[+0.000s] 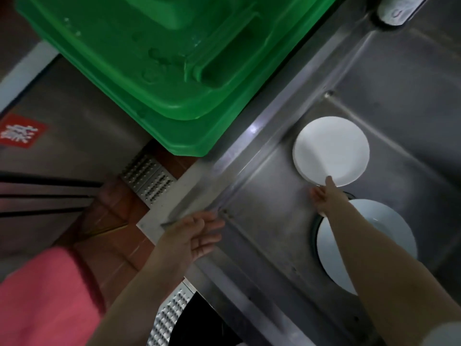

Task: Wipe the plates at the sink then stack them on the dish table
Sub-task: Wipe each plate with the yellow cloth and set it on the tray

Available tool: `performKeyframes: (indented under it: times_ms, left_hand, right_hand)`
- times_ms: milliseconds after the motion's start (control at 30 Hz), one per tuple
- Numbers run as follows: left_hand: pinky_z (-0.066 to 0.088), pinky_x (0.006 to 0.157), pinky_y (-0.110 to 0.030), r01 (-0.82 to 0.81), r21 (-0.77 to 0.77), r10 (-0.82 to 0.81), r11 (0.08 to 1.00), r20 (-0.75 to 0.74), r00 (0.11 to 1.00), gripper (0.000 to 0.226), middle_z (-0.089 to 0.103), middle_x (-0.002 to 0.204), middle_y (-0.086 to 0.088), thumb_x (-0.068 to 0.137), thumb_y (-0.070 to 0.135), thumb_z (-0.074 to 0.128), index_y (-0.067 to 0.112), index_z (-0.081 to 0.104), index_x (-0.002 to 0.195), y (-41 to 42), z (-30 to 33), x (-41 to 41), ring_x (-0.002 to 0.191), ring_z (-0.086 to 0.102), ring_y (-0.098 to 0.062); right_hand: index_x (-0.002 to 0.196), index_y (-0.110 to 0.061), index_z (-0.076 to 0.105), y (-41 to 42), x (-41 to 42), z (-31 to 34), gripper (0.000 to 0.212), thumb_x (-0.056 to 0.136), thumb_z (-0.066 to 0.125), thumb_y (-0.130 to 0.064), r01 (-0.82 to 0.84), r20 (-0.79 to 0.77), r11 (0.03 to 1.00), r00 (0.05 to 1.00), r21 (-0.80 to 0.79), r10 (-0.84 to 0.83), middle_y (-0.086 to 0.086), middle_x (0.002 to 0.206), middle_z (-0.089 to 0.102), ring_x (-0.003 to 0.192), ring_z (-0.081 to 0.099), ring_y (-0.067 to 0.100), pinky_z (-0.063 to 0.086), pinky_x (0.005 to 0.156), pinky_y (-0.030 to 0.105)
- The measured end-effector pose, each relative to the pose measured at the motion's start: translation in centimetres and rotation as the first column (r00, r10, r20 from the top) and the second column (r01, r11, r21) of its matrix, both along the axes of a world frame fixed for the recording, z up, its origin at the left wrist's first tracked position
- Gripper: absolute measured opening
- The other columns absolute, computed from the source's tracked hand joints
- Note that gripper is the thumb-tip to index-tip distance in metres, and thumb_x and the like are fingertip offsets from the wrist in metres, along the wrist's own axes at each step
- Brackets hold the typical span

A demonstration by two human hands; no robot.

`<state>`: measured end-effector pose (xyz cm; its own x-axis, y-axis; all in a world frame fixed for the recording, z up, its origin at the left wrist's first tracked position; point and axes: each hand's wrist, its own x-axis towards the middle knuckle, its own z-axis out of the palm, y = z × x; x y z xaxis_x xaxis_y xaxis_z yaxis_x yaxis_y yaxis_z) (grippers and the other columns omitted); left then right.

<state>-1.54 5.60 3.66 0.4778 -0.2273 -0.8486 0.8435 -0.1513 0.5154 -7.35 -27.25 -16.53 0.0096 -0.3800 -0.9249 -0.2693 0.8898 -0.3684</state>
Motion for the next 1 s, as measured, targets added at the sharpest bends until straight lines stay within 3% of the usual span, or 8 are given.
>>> performKeyframes:
  times_ms: [100,267,367,433,533,600,767,1000]
  left_hand:
    - [0.050,0.072,-0.032,-0.042,-0.007,0.042,0.999,-0.019,0.999,0.025,0.075,0.100,-0.006,0.099,0.012,0.038,0.011,0.062,0.105,0.2,-0.2,-0.4,0.071,0.070,-0.013]
    - [0.052,0.069,-0.030,-0.079,-0.021,0.078,0.997,-0.025,0.997,0.025,0.075,0.099,-0.007,0.099,0.009,0.037,0.008,0.061,0.105,0.3,-0.5,-0.4,0.070,0.069,-0.013]
    - [0.054,0.065,-0.027,-0.077,-0.031,0.076,0.997,-0.026,0.997,0.025,0.075,0.099,-0.008,0.098,0.009,0.037,0.008,0.061,0.105,0.3,-0.6,-0.3,0.070,0.069,-0.014]
    - [0.054,0.065,-0.026,-0.067,-0.031,0.066,0.997,-0.026,0.997,0.025,0.075,0.100,-0.008,0.098,0.009,0.037,0.008,0.060,0.106,0.3,-0.7,-0.4,0.071,0.069,-0.014]
    - [0.056,0.065,-0.026,-0.070,-0.043,0.069,0.997,-0.018,0.997,0.025,0.074,0.102,-0.010,0.098,0.009,0.037,0.006,0.060,0.108,0.5,-0.7,-0.5,0.072,0.069,-0.015]
    - [0.057,0.065,-0.026,-0.077,-0.055,0.076,0.996,-0.013,0.997,0.026,0.074,0.103,-0.012,0.098,0.009,0.038,0.005,0.060,0.109,0.6,-0.7,-0.5,0.072,0.069,-0.016]
    - [0.056,0.061,-0.026,-0.068,-0.071,0.068,0.995,-0.002,0.998,0.026,0.073,0.106,-0.013,0.097,0.010,0.040,0.005,0.062,0.110,0.8,-0.6,-0.5,0.070,0.069,-0.016]
    - [0.050,0.068,-0.031,-0.029,-0.049,0.030,0.998,0.032,0.999,0.025,0.075,0.099,-0.008,0.098,0.011,0.041,0.010,0.066,0.101,-0.2,0.1,-0.2,0.068,0.069,-0.014]
  right_hand:
    - [0.100,-0.009,0.059,-0.3,0.9,-0.6,0.043,0.083,0.069,-0.048,-0.022,-0.032,1.000,0.999,0.017,0.023,0.002,0.075,0.063,0.059,0.063,0.014,0.059,0.060,0.029]
    - [0.106,-0.013,0.057,-0.3,1.4,-1.1,0.022,0.091,0.066,-0.027,0.023,-0.055,0.999,0.998,0.038,-0.020,0.003,0.075,0.062,0.059,0.061,0.014,0.050,0.039,0.023]
    - [0.110,-0.012,0.057,0.0,1.1,-1.1,0.021,0.092,0.064,-0.020,0.070,-0.025,0.997,0.997,0.027,-0.069,0.004,0.082,0.064,0.069,0.063,0.017,0.053,0.041,0.027]
    - [0.116,-0.009,0.056,0.2,1.1,-0.9,0.024,0.094,0.061,-0.016,0.105,0.028,0.994,0.994,0.030,-0.106,0.007,0.087,0.064,0.076,0.065,0.021,0.058,0.051,0.032]
    - [0.127,-0.003,0.052,0.4,1.0,-0.4,0.031,0.097,0.054,-0.012,0.130,0.078,0.991,0.988,0.041,-0.133,0.012,0.098,0.063,0.103,0.064,0.028,0.057,0.068,0.035]
    - [0.129,-0.001,0.050,0.7,0.8,0.1,0.032,0.098,0.051,-0.009,0.163,0.126,0.986,0.978,0.047,-0.167,0.013,0.094,0.064,0.110,0.061,0.030,0.060,0.062,0.033]
    - [0.125,-0.002,0.053,1.3,-0.6,1.0,0.030,0.096,0.053,-0.004,0.177,0.141,0.983,0.973,0.056,-0.183,0.011,0.084,0.064,0.074,0.063,0.025,0.055,0.045,0.027]
    - [0.113,-0.011,0.052,2.3,-3.6,3.4,0.022,0.094,0.054,-0.002,0.071,0.122,0.997,0.990,-0.043,-0.065,0.010,0.088,0.063,0.074,0.064,0.023,0.057,0.050,0.029]
